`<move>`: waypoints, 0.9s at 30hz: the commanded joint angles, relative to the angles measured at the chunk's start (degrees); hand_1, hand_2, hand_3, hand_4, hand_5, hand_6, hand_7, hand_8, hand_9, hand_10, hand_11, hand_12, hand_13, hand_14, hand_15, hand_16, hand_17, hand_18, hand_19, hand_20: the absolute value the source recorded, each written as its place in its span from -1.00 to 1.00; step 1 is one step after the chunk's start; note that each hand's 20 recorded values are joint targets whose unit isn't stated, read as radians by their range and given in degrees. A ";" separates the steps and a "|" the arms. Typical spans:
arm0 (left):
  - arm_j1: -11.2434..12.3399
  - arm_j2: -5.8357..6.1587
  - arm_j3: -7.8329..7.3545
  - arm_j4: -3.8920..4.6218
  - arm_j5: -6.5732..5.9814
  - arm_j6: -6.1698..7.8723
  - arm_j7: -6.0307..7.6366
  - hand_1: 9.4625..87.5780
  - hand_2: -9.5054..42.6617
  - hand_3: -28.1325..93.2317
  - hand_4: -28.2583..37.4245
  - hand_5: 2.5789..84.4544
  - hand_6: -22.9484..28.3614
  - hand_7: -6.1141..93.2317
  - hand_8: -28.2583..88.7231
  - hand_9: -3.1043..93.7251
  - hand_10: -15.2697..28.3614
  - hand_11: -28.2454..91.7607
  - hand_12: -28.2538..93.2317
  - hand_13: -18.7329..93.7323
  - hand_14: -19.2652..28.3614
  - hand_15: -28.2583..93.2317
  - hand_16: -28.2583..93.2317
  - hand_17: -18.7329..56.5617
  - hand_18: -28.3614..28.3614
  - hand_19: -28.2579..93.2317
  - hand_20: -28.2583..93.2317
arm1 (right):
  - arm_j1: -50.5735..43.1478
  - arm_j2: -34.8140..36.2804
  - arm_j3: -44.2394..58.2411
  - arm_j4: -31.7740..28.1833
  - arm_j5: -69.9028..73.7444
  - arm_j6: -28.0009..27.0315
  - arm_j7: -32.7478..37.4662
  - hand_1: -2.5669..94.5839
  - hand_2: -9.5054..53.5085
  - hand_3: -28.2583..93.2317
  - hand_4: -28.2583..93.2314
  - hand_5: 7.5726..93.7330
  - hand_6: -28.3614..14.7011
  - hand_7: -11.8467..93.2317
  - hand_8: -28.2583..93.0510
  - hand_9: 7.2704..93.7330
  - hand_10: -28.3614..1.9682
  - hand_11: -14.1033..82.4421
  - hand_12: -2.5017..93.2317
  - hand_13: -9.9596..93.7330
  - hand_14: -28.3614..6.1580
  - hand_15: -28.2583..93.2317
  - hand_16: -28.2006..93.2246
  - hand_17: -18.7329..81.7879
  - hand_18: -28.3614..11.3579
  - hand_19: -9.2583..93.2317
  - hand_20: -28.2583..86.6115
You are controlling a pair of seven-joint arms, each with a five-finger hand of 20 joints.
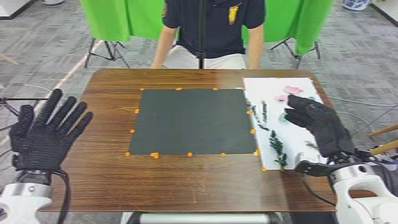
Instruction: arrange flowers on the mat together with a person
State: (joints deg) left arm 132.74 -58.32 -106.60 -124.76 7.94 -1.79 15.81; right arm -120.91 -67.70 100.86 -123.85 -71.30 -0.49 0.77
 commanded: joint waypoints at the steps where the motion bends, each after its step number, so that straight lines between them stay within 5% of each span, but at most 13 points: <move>1: 0.59 -0.33 -0.04 -0.08 -0.19 0.52 -0.53 -0.59 -0.19 0.57 -1.00 -0.15 0.08 -0.74 -0.67 -0.28 0.30 -0.35 -0.44 -0.20 0.43 -0.27 -0.57 -0.63 0.52 -0.10 -0.31 | -0.50 -0.38 -0.06 -0.24 -0.25 -0.11 -0.32 -0.69 -0.15 0.84 -0.94 -0.12 0.27 -0.49 -0.72 -0.17 0.22 -0.60 -0.73 -0.11 0.03 -0.31 -0.34 -0.35 -0.37 -0.14 -0.32; 27: 0.84 -0.67 0.18 -0.47 -0.98 1.28 0.10 -0.59 -0.19 0.58 -1.00 -0.12 0.11 -0.74 -0.66 -0.25 0.34 -0.33 -0.41 -0.19 0.48 -0.21 -0.56 -0.65 0.54 -0.08 -0.31 | -0.78 -0.55 -0.06 -0.43 -0.31 0.28 -0.42 -0.69 -0.15 0.84 -0.94 -0.11 0.27 -0.48 -0.72 -0.16 0.23 -0.60 -0.73 -0.11 0.04 -0.31 -0.33 -0.35 -0.37 -0.14 -0.31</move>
State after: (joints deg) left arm 133.05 -58.48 -106.57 -125.07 7.36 -1.22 15.92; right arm -120.75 -67.81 100.54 -123.80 -71.35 -0.52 0.70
